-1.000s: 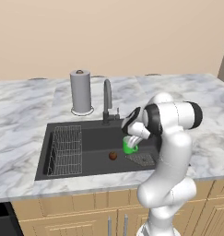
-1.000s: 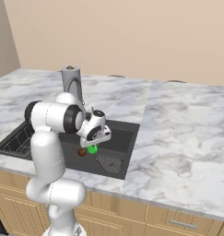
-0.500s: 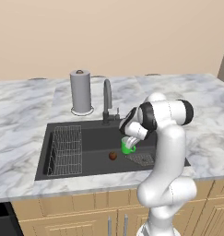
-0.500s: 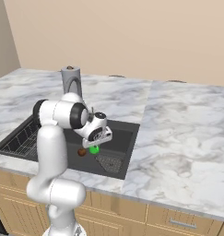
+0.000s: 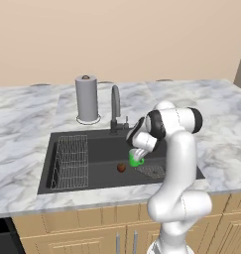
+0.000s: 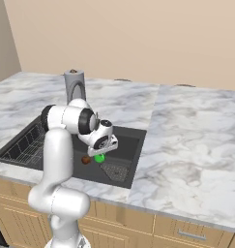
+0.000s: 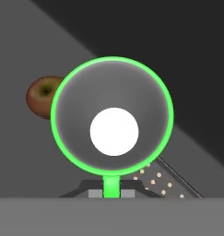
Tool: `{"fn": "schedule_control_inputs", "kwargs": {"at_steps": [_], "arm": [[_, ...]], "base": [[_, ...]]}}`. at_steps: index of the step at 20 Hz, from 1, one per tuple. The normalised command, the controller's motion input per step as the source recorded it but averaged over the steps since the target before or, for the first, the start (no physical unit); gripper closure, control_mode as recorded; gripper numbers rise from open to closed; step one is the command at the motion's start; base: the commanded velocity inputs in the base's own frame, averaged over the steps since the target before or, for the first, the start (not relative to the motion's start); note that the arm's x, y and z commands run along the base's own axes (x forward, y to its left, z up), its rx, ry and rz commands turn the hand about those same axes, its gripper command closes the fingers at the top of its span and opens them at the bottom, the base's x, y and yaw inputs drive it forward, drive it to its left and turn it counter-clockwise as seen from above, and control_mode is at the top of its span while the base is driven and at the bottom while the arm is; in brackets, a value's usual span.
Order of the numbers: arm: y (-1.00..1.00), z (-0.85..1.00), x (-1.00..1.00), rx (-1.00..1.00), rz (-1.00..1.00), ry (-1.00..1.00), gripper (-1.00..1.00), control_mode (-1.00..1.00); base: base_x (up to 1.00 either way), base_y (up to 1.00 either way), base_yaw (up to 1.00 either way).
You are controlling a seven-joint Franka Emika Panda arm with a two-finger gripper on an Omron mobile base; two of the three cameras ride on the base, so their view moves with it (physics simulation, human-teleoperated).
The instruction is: Pick the kettle and mug and place them in the sink. Then turn on the water.
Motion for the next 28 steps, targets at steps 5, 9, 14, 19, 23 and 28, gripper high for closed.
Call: {"fn": "schedule_control_inputs", "kwargs": {"at_steps": [5, 9, 14, 19, 23, 28], "arm": [[0.04, -0.22, 0.15, 0.0, 0.0, 0.0, 1.0, -1.0], [0.02, -0.27, 0.12, 0.0, 0.0, 0.0, 1.0, -1.0], [0.02, -0.27, 0.11, 0.0, 0.0, 0.0, 1.0, -1.0], [0.0, -0.23, 0.13, 0.0, 0.0, 0.0, 1.0, -1.0], [0.01, -0.17, 0.06, 0.0, 0.0, 0.0, -1.0, -1.0], [-0.01, 0.2, -0.01, 0.0, 0.01, 0.0, -1.0, -1.0]], "base": [[0.0, 0.0, 0.0], [0.0, 0.0, 0.0], [0.0, 0.0, 0.0], [0.0, 0.0, 0.0], [0.0, 0.0, 0.0], [0.0, 0.0, 0.0]]}}
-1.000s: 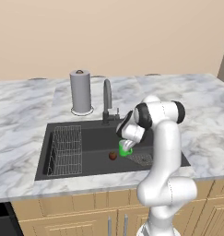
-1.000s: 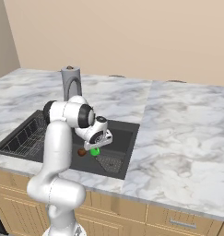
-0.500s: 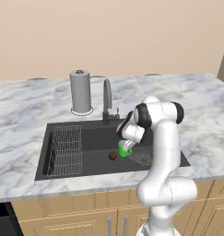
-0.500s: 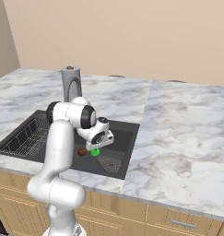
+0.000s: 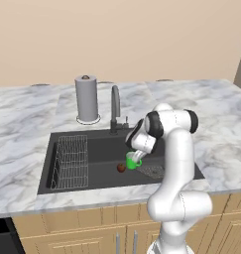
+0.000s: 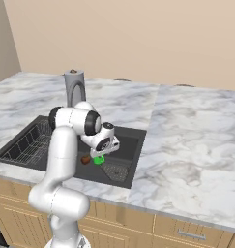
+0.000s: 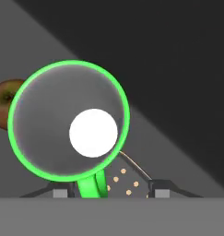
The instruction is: Pick the kettle and mug and place them in the sink. Then turn on the water.
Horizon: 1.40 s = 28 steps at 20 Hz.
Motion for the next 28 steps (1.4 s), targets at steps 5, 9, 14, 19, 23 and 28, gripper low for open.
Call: {"fn": "schedule_control_inputs", "kwargs": {"at_steps": [5, 9, 14, 19, 23, 28], "arm": [[-0.06, 0.68, -0.28, 0.01, 0.0, 0.0, -1.0, -1.0], [0.0, 0.67, -0.48, 0.03, 0.0, 0.01, -1.0, -1.0], [0.0, 0.69, -0.68, 0.02, 0.0, 0.03, -1.0, -1.0], [0.0, 0.9, -0.56, 0.0, 0.0, 0.07, -1.0, -1.0], [0.0, 0.97, -0.39, 0.0, 0.0, 0.12, -1.0, -1.0], [-0.03, 0.9, -0.53, 0.0, -0.03, 0.14, -1.0, -1.0]], "base": [[0.0, 0.0, 0.0], [0.0, 0.0, 0.0], [0.0, 0.0, 0.0], [0.0, 0.0, 0.0], [0.0, 0.0, 0.0], [0.0, 0.0, 0.0]]}}
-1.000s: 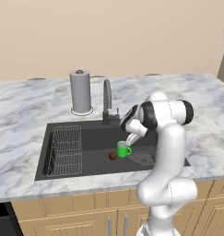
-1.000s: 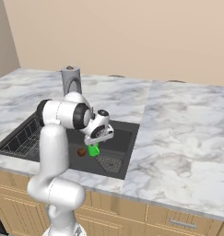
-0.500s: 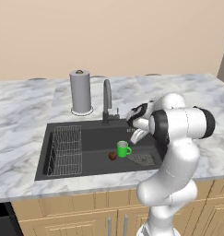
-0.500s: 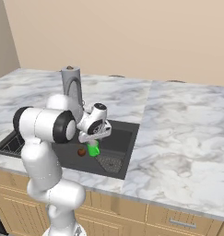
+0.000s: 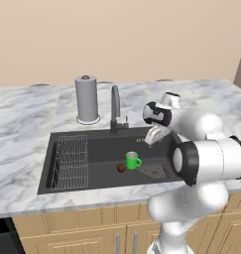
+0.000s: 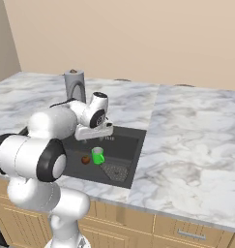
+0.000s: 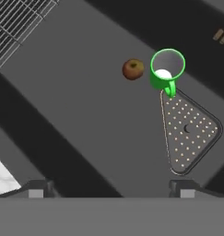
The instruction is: Pick the kettle and mug and place them in the sink. Then turn on the water.
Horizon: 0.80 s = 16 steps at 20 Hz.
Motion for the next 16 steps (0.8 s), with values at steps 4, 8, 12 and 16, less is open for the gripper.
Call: {"fn": "schedule_control_inputs", "kwargs": {"at_steps": [4, 8, 12, 16], "arm": [[-0.04, 0.67, -0.74, 0.0, -0.14, 0.06, -1.0, -1.0], [0.0, 0.63, -0.73, 0.0, -0.17, 0.01, -1.0, -1.0], [0.0, 0.44, -0.62, 0.0, -0.18, 0.0, -1.0, -1.0], [0.0, 0.34, -0.58, 0.0, -0.19, 0.0, -1.0, -1.0]], "base": [[0.0, 0.0, 0.0], [0.0, 0.0, 0.0], [0.0, 0.0, 0.0], [0.0, 0.0, 0.0]]}}
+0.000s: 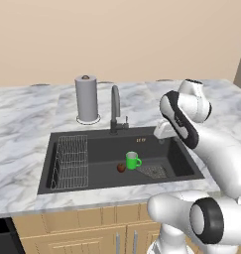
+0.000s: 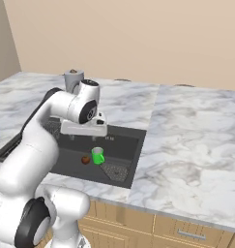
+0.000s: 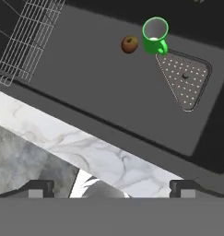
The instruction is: Pick the kettle and mug and place them in the sink. Then turn on the water.
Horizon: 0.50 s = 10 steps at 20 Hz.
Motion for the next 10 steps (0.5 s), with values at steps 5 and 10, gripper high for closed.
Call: {"fn": "schedule_control_inputs", "kwargs": {"at_steps": [5, 10], "arm": [[0.0, 0.4, -0.2, -0.03, -0.17, -0.02, -1.0, -1.0], [0.1, 0.44, -0.08, -0.09, -0.17, -0.1, -1.0, -1.0]], "base": [[0.0, 0.0, 0.0], [0.0, 0.0, 0.0]]}}
